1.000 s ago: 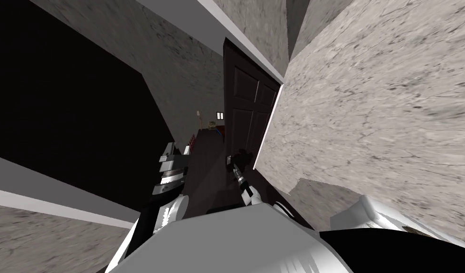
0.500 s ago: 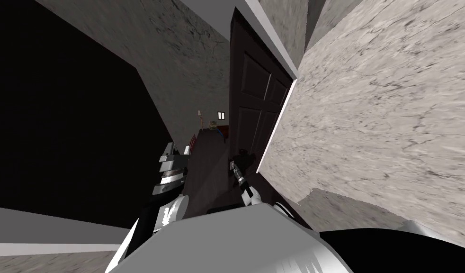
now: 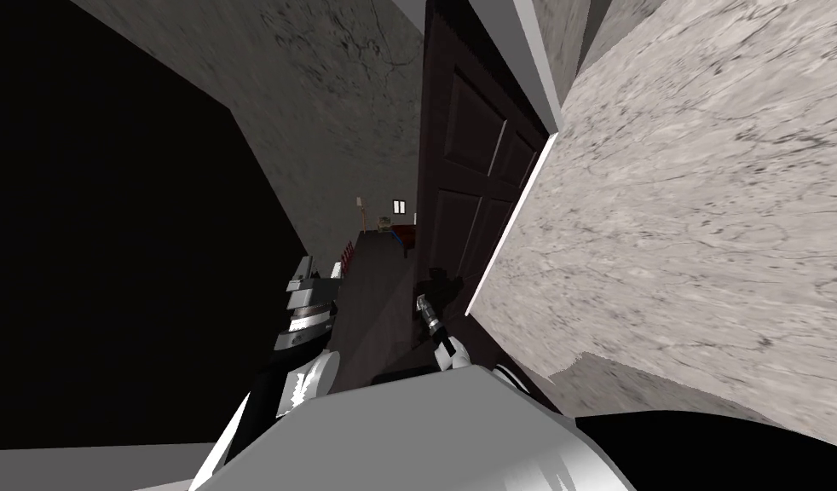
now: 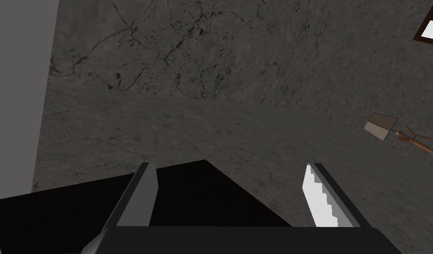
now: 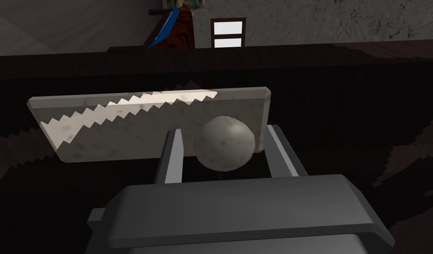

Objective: Push the door open

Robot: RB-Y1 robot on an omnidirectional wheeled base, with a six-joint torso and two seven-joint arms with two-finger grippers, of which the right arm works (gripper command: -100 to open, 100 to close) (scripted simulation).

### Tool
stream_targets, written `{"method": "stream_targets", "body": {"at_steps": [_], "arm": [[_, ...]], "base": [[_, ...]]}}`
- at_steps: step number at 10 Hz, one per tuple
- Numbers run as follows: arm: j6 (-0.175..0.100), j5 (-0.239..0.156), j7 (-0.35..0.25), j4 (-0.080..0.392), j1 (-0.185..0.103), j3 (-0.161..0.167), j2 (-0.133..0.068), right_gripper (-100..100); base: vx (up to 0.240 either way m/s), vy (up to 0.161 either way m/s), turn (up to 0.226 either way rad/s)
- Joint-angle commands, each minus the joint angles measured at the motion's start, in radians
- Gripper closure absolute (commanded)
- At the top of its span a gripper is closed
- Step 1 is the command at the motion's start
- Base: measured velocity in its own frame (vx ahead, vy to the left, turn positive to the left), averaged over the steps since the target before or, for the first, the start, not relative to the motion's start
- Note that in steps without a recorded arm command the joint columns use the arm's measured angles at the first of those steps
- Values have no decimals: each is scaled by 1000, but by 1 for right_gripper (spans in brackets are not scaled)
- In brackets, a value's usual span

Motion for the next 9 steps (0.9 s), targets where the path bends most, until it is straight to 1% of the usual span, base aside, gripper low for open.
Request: {"method": "stream_targets", "body": {"at_steps": [1,5,9], "arm": [[0,0,0,0,0,0,0,100],[0,0,0,0,0,0,0,100],[4,-13,11,4,1,-28,-8,100]], "base": [[-23,-8,10],[-8,-3,-1],[127,67,-26]]}}
